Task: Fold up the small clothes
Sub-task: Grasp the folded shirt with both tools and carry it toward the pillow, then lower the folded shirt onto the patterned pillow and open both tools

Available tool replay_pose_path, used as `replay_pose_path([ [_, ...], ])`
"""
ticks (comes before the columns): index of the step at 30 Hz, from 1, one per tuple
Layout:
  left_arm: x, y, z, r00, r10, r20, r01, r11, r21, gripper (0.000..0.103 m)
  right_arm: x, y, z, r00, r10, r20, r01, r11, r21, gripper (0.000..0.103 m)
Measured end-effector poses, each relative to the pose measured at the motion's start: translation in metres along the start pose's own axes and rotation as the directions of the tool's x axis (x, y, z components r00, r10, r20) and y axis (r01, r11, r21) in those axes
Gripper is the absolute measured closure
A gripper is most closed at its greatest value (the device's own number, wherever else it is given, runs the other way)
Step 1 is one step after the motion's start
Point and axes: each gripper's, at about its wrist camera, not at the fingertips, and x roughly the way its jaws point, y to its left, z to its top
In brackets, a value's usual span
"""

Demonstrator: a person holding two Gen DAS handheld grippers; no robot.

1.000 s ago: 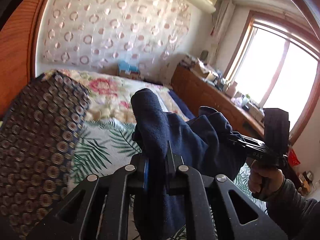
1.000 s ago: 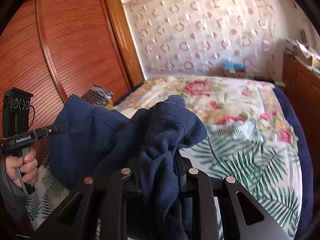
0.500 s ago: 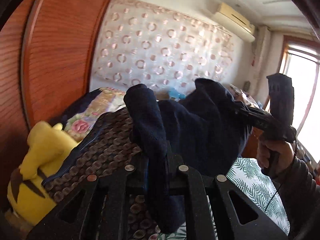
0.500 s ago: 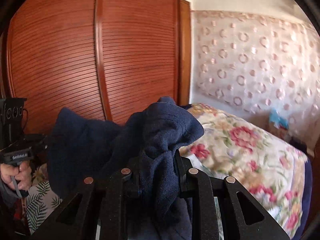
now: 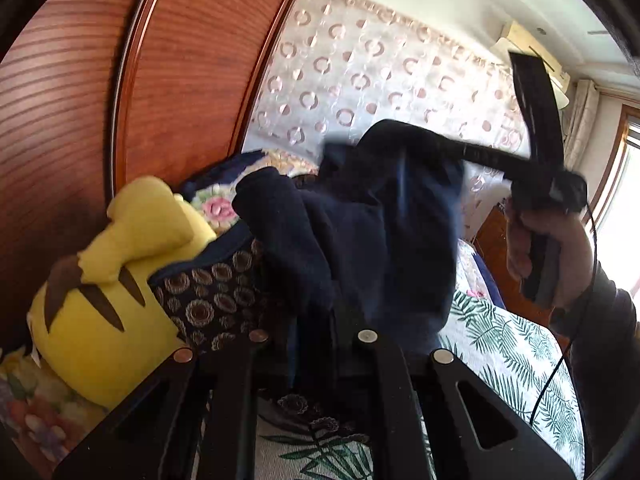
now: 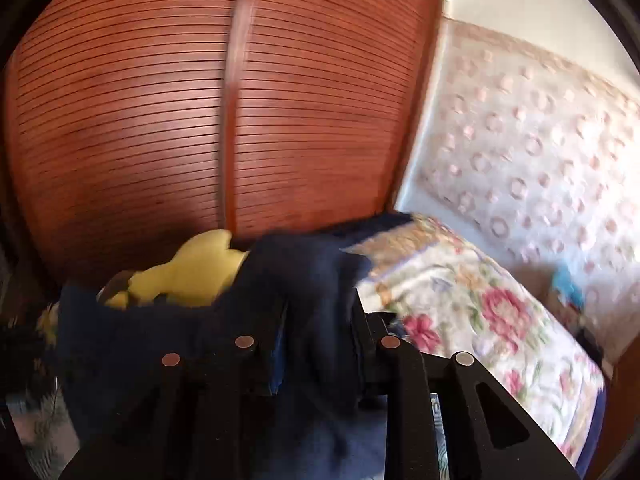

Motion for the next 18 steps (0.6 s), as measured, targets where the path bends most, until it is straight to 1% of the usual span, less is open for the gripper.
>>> replay_pose_path([
  [1, 0.0, 0.0, -0.002, 1.0, 0.003, -0.002, -0.003, 1.0, 0.003, 0.09, -0.006, -0.003, 0.002, 0.999, -0.031, 0.011, 0.03, 0.999, 0.031, 0.059],
  [2, 0.0, 0.0, -0.003, 1.0, 0.009, 0.001, -0.009, 1.0, 0.008, 0.09, -0.01, -0.009, 0.004, 0.997, -0.065, 0.027, 0.063, 0.996, 0.068, 0.058],
  [3, -0.002, 0.0, -0.003, 1.0, 0.012, 0.001, -0.012, 1.0, 0.01, 0.09, -0.016, -0.012, 0.005, 0.996, -0.071, 0.051, 0.065, 0.993, 0.098, 0.058],
  [5, -0.003, 0.0, -0.004, 1.0, 0.014, -0.001, -0.014, 1.0, 0.007, 0.09, -0.025, -0.015, 0.0, 0.997, -0.028, 0.075, 0.02, 0.994, 0.108, 0.058],
  [7, -0.005, 0.0, -0.006, 1.0, 0.022, -0.004, -0.022, 1.0, -0.002, 0.09, -0.024, -0.01, -0.009, 0.999, 0.016, 0.039, -0.019, 0.995, 0.094, 0.058],
  [9, -0.004, 0.001, -0.007, 1.0, 0.03, -0.004, -0.03, 1.0, -0.002, 0.09, -0.012, -0.005, -0.021, 0.998, 0.063, -0.004, -0.063, 0.994, 0.088, 0.058],
  [11, -0.002, 0.001, -0.009, 0.999, 0.044, -0.005, -0.044, 0.999, 0.006, 0.09, 0.004, -0.001, -0.034, 0.996, 0.068, -0.054, -0.063, 0.994, 0.086, 0.058],
  [13, 0.001, 0.001, -0.01, 0.998, 0.057, -0.011, -0.057, 0.998, 0.016, 0.09, 0.035, -0.005, -0.041, 0.991, 0.075, -0.114, -0.061, 0.991, 0.122, 0.058],
  [14, 0.003, 0.001, -0.01, 0.998, 0.064, -0.016, -0.063, 0.998, 0.02, 0.09, 0.049, -0.008, -0.048, 0.987, 0.083, -0.135, -0.061, 0.985, 0.159, 0.055],
  [15, 0.004, -0.001, -0.009, 0.997, 0.07, -0.02, -0.069, 0.997, 0.023, 0.09, 0.062, -0.013, -0.052, 0.985, 0.098, -0.141, -0.069, 0.977, 0.201, 0.054],
  [16, 0.006, -0.002, -0.008, 0.997, 0.078, -0.023, -0.077, 0.997, 0.027, 0.09, 0.066, -0.015, -0.053, 0.99, 0.097, -0.106, -0.072, 0.973, 0.218, 0.054],
  [17, 0.008, -0.002, -0.008, 0.996, 0.084, -0.026, -0.084, 0.996, 0.031, 0.09, 0.066, -0.015, -0.054, 0.994, 0.088, -0.071, -0.072, 0.976, 0.204, 0.054],
  [18, 0.008, -0.003, -0.009, 0.996, 0.089, -0.027, -0.088, 0.995, 0.036, 0.09, 0.07, -0.012, -0.051, 0.995, 0.079, -0.064, -0.066, 0.98, 0.187, 0.054],
])
